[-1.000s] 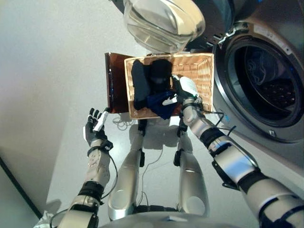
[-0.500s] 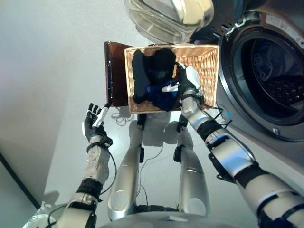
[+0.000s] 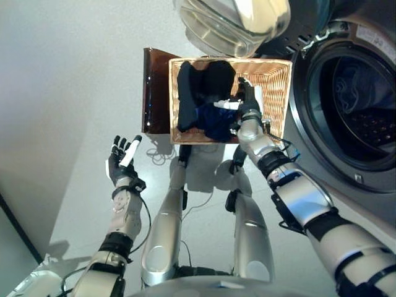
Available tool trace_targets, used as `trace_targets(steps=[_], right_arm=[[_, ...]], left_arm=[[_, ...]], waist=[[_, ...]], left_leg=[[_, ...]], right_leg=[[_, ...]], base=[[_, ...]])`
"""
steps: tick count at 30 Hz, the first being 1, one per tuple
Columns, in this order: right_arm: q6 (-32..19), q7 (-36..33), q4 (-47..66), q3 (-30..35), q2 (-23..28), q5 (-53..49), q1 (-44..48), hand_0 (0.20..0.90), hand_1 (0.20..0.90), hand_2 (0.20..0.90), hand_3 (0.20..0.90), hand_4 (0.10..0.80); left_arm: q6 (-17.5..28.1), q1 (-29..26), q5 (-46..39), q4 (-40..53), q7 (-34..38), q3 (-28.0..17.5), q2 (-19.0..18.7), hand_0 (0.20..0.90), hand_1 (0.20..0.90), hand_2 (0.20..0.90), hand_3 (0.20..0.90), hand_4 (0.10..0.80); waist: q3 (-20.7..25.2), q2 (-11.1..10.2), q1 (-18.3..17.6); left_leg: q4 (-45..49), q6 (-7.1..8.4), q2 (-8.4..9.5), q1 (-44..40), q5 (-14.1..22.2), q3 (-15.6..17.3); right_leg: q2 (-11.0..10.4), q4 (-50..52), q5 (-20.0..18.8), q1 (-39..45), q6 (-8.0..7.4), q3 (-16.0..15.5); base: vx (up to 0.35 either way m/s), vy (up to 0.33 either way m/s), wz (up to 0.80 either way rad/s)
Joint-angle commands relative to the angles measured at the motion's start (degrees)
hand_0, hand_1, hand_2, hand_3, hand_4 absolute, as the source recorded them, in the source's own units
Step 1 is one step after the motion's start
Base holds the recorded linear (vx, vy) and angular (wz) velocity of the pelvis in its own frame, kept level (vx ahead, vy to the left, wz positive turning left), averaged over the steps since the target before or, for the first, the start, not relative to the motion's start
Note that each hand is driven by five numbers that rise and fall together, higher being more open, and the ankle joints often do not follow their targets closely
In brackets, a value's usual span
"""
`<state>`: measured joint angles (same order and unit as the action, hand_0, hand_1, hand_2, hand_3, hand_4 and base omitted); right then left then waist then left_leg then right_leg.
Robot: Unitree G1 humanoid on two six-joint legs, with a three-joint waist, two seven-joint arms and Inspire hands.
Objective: Pick up the clothes and place them into the washing machine
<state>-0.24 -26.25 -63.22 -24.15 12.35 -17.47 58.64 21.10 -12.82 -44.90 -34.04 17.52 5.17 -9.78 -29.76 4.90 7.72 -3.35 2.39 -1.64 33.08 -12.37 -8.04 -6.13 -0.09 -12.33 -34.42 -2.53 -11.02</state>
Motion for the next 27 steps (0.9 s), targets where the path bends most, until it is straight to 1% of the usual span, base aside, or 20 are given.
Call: trace_targets(steps=[1, 11, 16, 19, 27], right_arm=[[-9.2, 4.2, 6.8, -0.6, -10.0, -3.2, 11.0, 0.9, 0.9, 0.9, 0.9, 0.8], [-8.8, 6.3, 6.3, -3.2, -11.4, -2.8, 13.0, 0.9, 0.9, 0.9, 0.9, 0.8], [-8.3, 7.0, 7.2, -5.0, -13.6, -1.7, 12.7, 0.9, 0.9, 0.9, 0.9, 0.8], [-8.0, 6.7, 6.2, -5.0, -14.3, -0.9, 12.9, 0.9, 0.9, 0.9, 0.9, 0.8], [-6.3, 5.5, 1.3, -3.4, -12.7, 2.4, 14.5, 0.9, 0.9, 0.9, 0.9, 0.8]], left_arm=[[2.7, 1.0, -0.6, 3.1, 0.2, 1.5, -5.6, 0.9, 0.9, 0.9, 0.9, 0.8], [2.2, 1.0, -1.1, 1.0, -0.3, 1.5, -5.9, 0.9, 0.9, 0.9, 0.9, 0.8], [1.9, 0.7, -1.1, -0.4, -0.2, 1.8, -5.9, 0.9, 0.9, 0.9, 0.9, 0.8], [2.3, 0.5, -1.5, -0.1, -0.2, 1.8, -6.3, 0.9, 0.9, 0.9, 0.9, 0.8], [2.5, 1.7, -1.4, 4.1, -0.3, 1.7, -7.1, 0.9, 0.9, 0.9, 0.9, 0.8]], waist=[[0.0, 0.0, 3.8], [0.0, -0.3, 4.4], [0.0, -0.8, 4.7], [0.0, -1.2, 5.1], [0.0, -1.0, 6.1]], left_leg=[[-1.6, 1.28, 2.85, -2.1, 2.1, 1.0], [-1.6, 1.36, 2.68, -3.4, 2.1, 0.9], [-1.5, 1.26, 2.58, -4.4, 2.3, 0.9], [-1.3, 1.21, 2.6, -4.3, 2.3, 0.6], [-1.4, 1.27, 2.75, -2.8, 1.9, -0.3]], right_leg=[[-6.0, 8.4, 8.1, 1.7, -4.46, 1.0], [-5.9, 8.5, 8.5, 3.4, -4.32, 0.6], [-5.8, 8.9, 8.6, 4.1, -4.29, 0.5], [-5.8, 9.1, 8.7, 4.2, -4.35, 0.5], [-5.9, 9.0, 9.0, 3.9, -4.42, -0.6]], base=[[0.0, 0.0, 0.0], [0.005, 0.001, 0.02], [0.004, -0.001, 0.04], [0.0, 0.0, 0.0], [0.001, -0.002, 0.02]])
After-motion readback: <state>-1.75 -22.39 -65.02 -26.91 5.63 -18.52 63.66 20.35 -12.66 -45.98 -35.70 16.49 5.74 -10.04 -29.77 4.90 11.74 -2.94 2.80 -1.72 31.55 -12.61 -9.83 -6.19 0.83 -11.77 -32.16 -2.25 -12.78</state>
